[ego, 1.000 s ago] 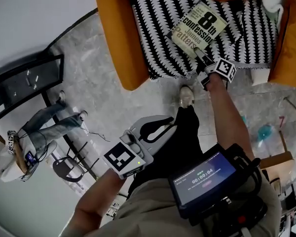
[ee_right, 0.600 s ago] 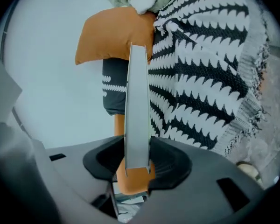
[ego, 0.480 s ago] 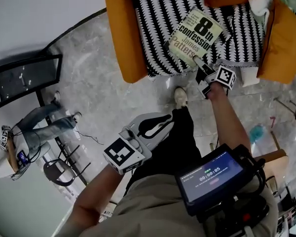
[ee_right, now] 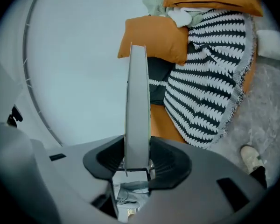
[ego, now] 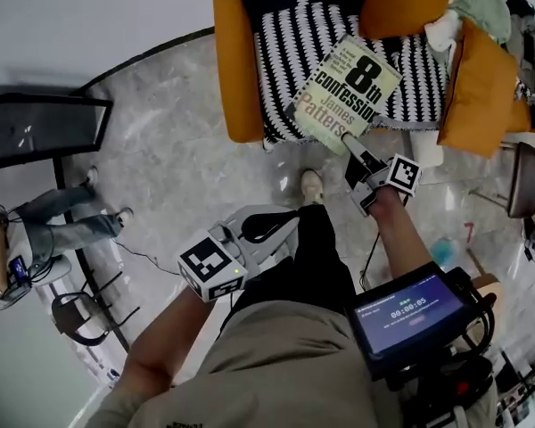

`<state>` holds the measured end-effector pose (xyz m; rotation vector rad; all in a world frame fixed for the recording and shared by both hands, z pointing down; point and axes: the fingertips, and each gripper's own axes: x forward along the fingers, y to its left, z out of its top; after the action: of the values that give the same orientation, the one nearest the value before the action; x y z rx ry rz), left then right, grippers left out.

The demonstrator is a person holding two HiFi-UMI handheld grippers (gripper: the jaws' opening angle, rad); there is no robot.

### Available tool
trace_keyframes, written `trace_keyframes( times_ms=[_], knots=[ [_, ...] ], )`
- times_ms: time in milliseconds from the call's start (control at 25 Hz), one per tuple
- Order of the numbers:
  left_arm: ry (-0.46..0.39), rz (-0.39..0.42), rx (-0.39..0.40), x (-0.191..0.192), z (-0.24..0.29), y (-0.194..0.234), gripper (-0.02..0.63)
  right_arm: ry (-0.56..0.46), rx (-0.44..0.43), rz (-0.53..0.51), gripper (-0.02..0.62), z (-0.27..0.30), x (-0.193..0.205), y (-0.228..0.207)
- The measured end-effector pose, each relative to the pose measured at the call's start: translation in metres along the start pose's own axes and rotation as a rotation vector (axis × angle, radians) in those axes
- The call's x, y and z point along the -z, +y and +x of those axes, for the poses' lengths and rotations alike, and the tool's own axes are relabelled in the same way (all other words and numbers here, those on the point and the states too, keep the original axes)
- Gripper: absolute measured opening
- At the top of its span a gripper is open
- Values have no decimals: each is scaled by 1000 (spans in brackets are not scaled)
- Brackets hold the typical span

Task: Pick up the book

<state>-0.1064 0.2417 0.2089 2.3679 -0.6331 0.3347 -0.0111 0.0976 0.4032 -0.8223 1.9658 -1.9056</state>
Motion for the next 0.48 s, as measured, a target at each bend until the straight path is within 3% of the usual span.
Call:
trace_keyframes(
  times_ms=[120, 320, 480],
  knots=[
    [-12, 8, 14, 5, 8, 2, 8, 15, -22, -13, 173, -5, 5, 11],
    [-2, 3, -21, 32, 47, 50, 8, 28, -75, 18, 173, 9, -7, -24],
    [8, 4, -31, 35, 44, 68, 8, 25, -81, 6, 173, 7, -8, -15]
  ],
)
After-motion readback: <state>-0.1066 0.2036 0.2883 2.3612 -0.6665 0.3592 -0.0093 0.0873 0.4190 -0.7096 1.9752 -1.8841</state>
